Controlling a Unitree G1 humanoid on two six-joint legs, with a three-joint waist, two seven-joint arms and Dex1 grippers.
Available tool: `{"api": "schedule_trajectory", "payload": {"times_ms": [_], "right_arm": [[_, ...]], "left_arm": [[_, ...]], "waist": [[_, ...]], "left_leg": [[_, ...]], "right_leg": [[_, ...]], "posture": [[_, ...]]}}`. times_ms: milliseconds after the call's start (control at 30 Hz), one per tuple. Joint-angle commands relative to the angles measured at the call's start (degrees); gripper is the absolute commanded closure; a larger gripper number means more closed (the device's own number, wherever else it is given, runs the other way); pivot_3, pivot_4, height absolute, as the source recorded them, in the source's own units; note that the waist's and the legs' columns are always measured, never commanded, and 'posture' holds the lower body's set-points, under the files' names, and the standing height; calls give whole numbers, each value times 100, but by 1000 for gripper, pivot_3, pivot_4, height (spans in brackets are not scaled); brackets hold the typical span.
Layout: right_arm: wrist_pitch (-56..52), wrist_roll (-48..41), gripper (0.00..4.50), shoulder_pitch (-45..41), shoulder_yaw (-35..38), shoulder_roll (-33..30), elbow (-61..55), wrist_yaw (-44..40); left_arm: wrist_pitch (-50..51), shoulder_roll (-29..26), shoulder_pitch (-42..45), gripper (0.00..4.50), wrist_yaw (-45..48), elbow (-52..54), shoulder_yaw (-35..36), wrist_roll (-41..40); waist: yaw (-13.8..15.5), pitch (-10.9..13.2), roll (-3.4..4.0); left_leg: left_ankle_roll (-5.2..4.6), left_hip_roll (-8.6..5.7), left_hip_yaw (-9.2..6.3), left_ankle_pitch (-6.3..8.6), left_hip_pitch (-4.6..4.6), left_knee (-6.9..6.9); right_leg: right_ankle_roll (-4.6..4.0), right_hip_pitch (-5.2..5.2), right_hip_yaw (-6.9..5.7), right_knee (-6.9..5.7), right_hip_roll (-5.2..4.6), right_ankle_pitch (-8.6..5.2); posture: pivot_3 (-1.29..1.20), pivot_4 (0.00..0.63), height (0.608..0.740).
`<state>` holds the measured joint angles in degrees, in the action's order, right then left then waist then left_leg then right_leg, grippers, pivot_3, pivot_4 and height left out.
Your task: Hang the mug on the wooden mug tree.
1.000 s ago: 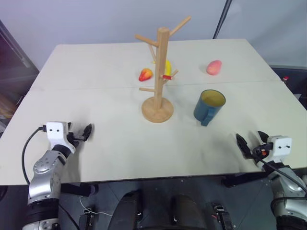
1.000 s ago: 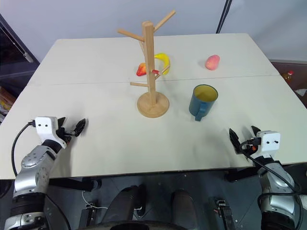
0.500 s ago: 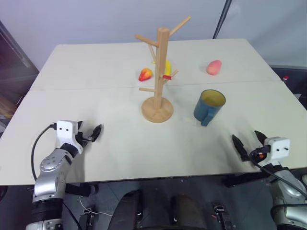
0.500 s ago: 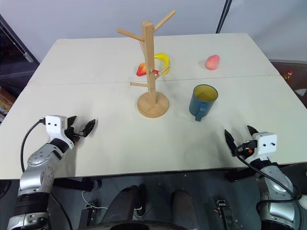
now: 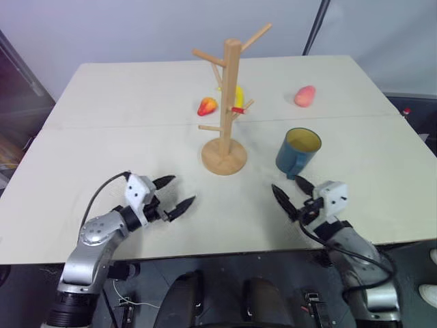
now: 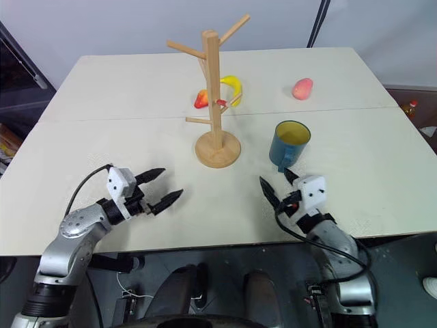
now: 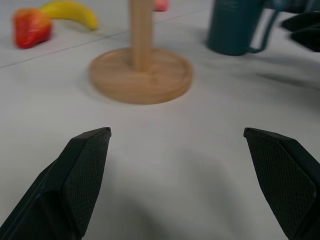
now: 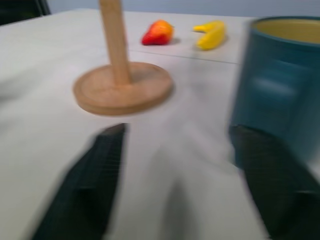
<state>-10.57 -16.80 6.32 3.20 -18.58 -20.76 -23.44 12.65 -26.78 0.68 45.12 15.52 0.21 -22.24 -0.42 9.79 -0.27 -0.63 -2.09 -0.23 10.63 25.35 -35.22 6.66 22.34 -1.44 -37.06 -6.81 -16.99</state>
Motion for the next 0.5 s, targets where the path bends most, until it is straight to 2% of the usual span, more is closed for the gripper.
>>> {"api": "schedule_trajectory", "payload": {"times_ms": [33, 100, 500], "right_arm": [[-45, 103, 3436, -166, -57, 75, -125, 137], [-78, 142, 4416, -275, -98, 98, -58, 168], [-26, 573, 4472, -594, -60, 293, 368, 639]], "left_arm": [[163, -13, 76, 0, 117, 564, -196, -224], [263, -33, 138, 0, 157, 693, -305, -245], [557, -245, 310, 0, 627, 1155, -704, -433]], "waist": [[1, 0, 0], [-4, 0, 0], [-9, 0, 0]], "left_leg": [[0, 0, 0, 0, 0, 0], [-1, 0, 0, 0, 0, 0], [-3, -2, 1, -2, 0, -1]], "right_leg": [[0, -1, 0, 1, 0, 0], [0, -4, 0, 1, 1, 0], [3, -14, -3, -4, 8, 1]], "posture": [[0, 150, 740], [0, 150, 740], [0, 150, 740]]}}
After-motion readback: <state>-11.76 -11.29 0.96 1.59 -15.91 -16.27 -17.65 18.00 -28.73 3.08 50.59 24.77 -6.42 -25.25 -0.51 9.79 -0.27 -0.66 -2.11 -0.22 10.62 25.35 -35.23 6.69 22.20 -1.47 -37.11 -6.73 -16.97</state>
